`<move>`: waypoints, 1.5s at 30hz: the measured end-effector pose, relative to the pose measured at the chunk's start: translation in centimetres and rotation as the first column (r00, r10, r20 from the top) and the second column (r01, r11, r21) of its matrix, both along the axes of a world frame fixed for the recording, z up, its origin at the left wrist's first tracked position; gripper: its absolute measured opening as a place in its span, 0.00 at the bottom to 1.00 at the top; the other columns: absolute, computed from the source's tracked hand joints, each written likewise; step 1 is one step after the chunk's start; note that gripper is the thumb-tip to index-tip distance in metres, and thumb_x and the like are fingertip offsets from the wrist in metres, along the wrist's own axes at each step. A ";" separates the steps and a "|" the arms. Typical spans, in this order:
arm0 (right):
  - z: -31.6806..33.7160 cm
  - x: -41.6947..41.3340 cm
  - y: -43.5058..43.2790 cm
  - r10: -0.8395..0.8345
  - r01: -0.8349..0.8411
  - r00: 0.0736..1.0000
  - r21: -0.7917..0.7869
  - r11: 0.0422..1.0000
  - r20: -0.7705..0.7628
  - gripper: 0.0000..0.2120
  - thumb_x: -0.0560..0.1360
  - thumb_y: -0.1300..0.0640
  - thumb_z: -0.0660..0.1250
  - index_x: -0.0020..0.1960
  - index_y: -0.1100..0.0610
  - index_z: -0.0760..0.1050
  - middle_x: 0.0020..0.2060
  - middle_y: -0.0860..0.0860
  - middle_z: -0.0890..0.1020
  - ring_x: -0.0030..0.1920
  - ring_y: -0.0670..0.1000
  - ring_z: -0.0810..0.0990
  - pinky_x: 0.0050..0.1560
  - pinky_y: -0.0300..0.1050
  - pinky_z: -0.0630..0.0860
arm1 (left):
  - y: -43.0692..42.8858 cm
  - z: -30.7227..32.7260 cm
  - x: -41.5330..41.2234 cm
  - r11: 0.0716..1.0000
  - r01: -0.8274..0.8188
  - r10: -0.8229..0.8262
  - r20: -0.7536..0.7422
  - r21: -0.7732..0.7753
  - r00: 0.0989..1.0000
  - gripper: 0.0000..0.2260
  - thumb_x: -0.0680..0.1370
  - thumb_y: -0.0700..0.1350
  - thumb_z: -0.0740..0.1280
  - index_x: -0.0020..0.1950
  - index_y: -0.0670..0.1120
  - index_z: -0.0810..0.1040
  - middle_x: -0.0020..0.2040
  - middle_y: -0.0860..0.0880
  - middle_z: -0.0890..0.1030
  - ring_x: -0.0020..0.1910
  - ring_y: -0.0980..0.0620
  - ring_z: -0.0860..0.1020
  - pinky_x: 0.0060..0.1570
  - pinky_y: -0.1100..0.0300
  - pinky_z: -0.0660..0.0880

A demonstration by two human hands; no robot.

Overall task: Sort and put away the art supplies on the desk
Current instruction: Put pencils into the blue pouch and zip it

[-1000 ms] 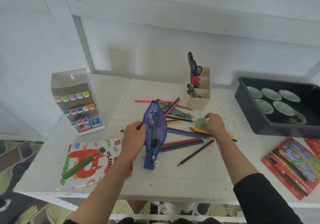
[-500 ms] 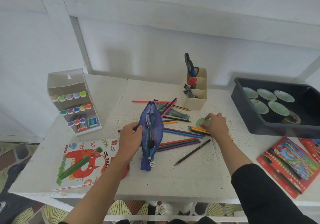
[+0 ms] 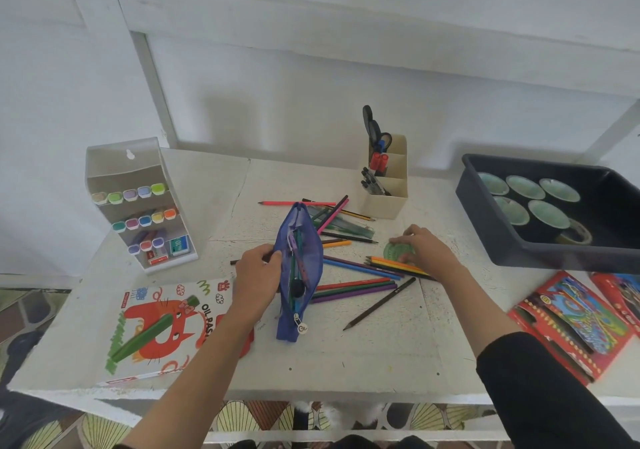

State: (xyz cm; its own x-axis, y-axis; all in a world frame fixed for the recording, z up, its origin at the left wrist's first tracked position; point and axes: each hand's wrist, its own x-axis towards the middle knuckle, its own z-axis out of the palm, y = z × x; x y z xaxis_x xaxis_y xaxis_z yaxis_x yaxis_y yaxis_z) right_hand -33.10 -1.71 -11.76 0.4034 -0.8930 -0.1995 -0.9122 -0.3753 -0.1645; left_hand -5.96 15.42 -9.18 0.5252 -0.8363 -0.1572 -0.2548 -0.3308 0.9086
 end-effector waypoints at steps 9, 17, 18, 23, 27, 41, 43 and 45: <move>-0.1 0.3 0.1 -0.171 0.171 0.985 -0.015 0.985 -0.034 0.25 0.72 0.50 0.71 0.67 0.53 0.71 0.58 0.54 0.70 0.56 0.55 0.75 0.52 0.50 0.75 | 0.0 0.0 -0.2 1.000 -0.011 0.011 -0.013 -0.002 1.000 0.10 0.81 0.41 0.60 0.44 0.42 0.78 0.36 0.46 0.80 0.36 0.47 0.78 0.43 0.46 0.78; 0.0 0.3 -0.5 -0.241 0.241 0.970 0.011 0.970 -0.022 0.27 0.66 0.52 0.77 0.63 0.55 0.72 0.58 0.54 0.71 0.59 0.55 0.70 0.55 0.52 0.74 | 0.3 0.3 -0.1 1.000 -0.021 0.021 -0.017 -0.004 1.000 0.10 0.81 0.40 0.59 0.43 0.44 0.76 0.34 0.49 0.78 0.34 0.50 0.77 0.43 0.46 0.79; 0.0 0.3 -0.6 -0.243 0.243 0.970 0.013 0.970 -0.013 0.27 0.66 0.52 0.77 0.62 0.55 0.73 0.58 0.54 0.71 0.59 0.55 0.69 0.56 0.53 0.74 | 0.3 0.3 -0.1 1.000 -0.026 0.026 -0.026 -0.008 0.999 0.09 0.81 0.40 0.59 0.43 0.43 0.76 0.34 0.49 0.77 0.34 0.49 0.77 0.43 0.45 0.79; 0.4 0.2 -0.6 -0.241 0.241 0.970 -0.016 0.970 0.005 0.28 0.63 0.52 0.79 0.58 0.54 0.70 0.56 0.53 0.72 0.57 0.54 0.70 0.50 0.51 0.74 | 0.5 0.4 -0.1 0.999 -0.032 0.031 -0.056 -0.022 0.998 0.08 0.81 0.39 0.59 0.45 0.43 0.76 0.35 0.50 0.77 0.36 0.49 0.77 0.45 0.46 0.79; 0.7 0.6 0.4 -0.289 0.295 0.953 -0.051 0.954 0.096 0.20 0.68 0.53 0.75 0.53 0.53 0.68 0.47 0.52 0.80 0.44 0.53 0.77 0.39 0.45 0.72 | 0.3 0.3 -0.1 1.000 -0.025 0.025 -0.035 -0.010 0.999 0.09 0.81 0.40 0.59 0.43 0.45 0.76 0.34 0.51 0.78 0.35 0.50 0.77 0.44 0.48 0.79; 9.3 8.7 7.1 -0.353 0.052 0.653 0.425 0.904 0.670 0.11 0.75 0.65 0.67 0.57 0.63 0.76 0.32 0.58 0.78 0.19 0.43 0.67 0.21 0.33 0.65 | -0.5 -0.4 -0.5 0.998 -0.037 0.033 -0.063 -0.055 0.997 0.04 0.80 0.41 0.62 0.50 0.49 0.76 0.39 0.52 0.79 0.38 0.51 0.79 0.35 0.59 0.77; 9.3 10.7 8.4 -0.283 -0.014 0.720 0.420 0.907 0.634 0.13 0.75 0.66 0.67 0.59 0.63 0.75 0.28 0.54 0.78 0.19 0.43 0.70 0.22 0.33 0.68 | -0.6 -0.5 -0.4 0.996 -0.043 0.038 -0.068 -0.072 0.997 0.04 0.79 0.41 0.63 0.50 0.49 0.75 0.39 0.52 0.79 0.38 0.52 0.79 0.34 0.62 0.75; 8.8 12.7 9.6 -0.239 -0.068 0.735 0.420 0.905 0.634 0.14 0.76 0.63 0.66 0.61 0.62 0.74 0.29 0.53 0.80 0.21 0.44 0.76 0.24 0.34 0.72 | -0.7 -0.6 -0.4 0.996 -0.049 0.044 -0.061 -0.078 0.997 0.04 0.79 0.41 0.63 0.50 0.49 0.76 0.39 0.51 0.79 0.37 0.52 0.78 0.34 0.61 0.74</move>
